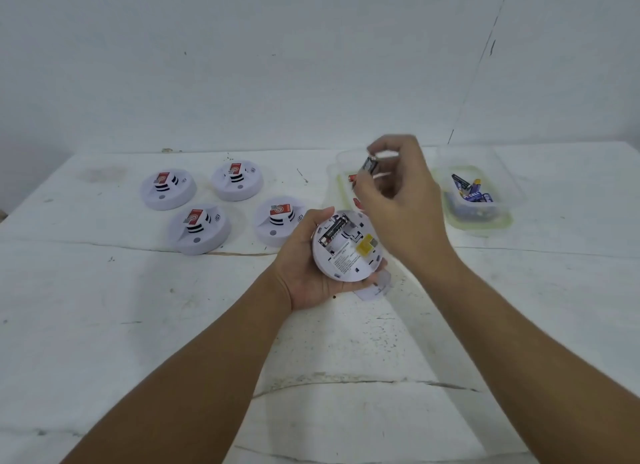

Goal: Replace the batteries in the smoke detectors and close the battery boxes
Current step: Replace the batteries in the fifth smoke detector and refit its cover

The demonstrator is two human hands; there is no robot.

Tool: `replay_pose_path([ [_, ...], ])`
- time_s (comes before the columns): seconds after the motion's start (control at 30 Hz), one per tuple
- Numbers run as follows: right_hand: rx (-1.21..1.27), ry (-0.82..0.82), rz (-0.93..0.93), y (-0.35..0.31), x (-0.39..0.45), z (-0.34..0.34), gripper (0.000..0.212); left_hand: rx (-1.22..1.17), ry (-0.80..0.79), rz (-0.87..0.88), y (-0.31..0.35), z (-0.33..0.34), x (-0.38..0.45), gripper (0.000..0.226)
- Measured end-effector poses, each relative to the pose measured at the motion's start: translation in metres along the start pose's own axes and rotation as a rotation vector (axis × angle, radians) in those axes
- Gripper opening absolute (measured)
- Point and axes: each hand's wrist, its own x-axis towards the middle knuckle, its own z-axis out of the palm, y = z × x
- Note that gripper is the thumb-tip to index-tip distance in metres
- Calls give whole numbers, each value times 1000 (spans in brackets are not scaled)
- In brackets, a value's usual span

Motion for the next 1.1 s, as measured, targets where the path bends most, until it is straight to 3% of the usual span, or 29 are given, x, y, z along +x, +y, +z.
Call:
replay_pose_path([
  [0.2,252,99,124,27,-72,3,22,21,-73,0,-5,-7,-24,57],
  [0.33,344,72,190,35,-102,12,18,89,-39,-34,-13,-18,-47,58],
  [0.67,506,49,244,53,-106,19,14,116,2,-48,-14,-22,-49,58],
  [1.1,481,5,263,52,-105,16,12,29,-91,-66,-15,-13,-55,58],
])
